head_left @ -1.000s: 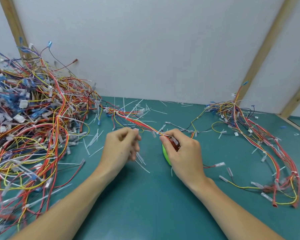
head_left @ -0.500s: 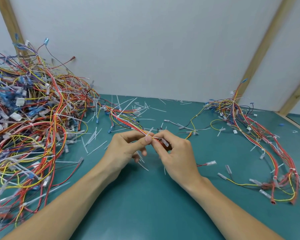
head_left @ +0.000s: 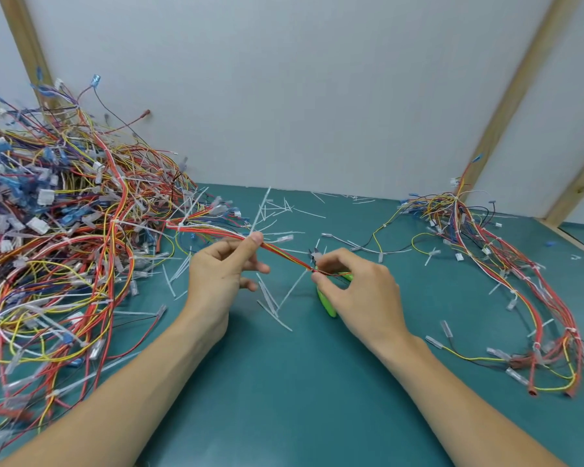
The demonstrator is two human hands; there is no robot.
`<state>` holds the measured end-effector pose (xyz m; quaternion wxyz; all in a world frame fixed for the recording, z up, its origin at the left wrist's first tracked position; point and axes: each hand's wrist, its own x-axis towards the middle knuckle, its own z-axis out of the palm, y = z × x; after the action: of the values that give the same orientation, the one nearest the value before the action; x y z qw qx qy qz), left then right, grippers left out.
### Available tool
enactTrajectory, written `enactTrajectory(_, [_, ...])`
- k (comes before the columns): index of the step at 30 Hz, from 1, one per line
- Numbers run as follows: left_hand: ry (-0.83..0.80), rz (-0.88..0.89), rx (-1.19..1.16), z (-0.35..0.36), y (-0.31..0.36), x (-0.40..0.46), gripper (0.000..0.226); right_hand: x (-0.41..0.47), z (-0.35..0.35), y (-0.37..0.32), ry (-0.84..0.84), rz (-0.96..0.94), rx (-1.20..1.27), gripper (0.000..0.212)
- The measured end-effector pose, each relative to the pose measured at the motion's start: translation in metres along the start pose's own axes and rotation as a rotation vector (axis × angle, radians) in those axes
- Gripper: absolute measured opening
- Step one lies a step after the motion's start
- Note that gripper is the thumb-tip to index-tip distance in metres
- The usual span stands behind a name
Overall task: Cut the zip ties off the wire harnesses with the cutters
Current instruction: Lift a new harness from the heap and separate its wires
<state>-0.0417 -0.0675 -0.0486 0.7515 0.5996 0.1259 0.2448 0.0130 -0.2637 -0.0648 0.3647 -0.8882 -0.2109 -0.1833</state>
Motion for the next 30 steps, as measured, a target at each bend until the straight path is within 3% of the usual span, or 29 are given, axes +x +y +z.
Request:
enactTrajectory(5, [0.043,-0.068,-0.092,-0.006,0.003,0.004,0.027,0.002,-0.002,0.004,-0.171,-0.032,-0.097,0.042])
enactTrajectory(8, [0.056,-0.123,-0.194,-0.01,0.007,0.006,0.019,0.004,-0.002,0.007,-0.049,-0.014,0.03,0.036])
enactTrajectory(11, [0.022,-0.187,-0.286,-0.011,0.009,0.006,0.02,0.007,-0.005,0.007,0.103,0.055,0.179,0.049])
enactTrajectory(14, [-0.036,-0.228,-0.363,-0.012,0.01,0.006,0.018,0.007,-0.004,0.004,0.013,0.081,0.244,0.059])
enactTrajectory(18, [-0.049,-0.262,-0.442,-0.014,0.009,0.008,0.019,0.003,0.002,0.004,-0.064,-0.037,0.215,0.009])
enactTrajectory(21, [-0.024,-0.262,-0.466,-0.014,0.009,0.008,0.021,0.004,0.002,0.003,-0.017,-0.045,0.27,0.011])
enactTrajectory(23, [-0.001,-0.212,-0.384,-0.012,0.009,0.008,0.027,0.005,0.001,0.001,0.007,-0.051,0.315,0.014])
enactTrajectory(26, [-0.024,-0.009,-0.035,-0.004,0.003,0.003,0.041,0.003,0.004,-0.005,0.018,0.011,0.414,0.019])
enactTrajectory(30, [-0.31,0.161,0.218,0.008,-0.008,-0.009,0.028,0.001,0.006,-0.015,-0.214,0.266,0.736,0.021])
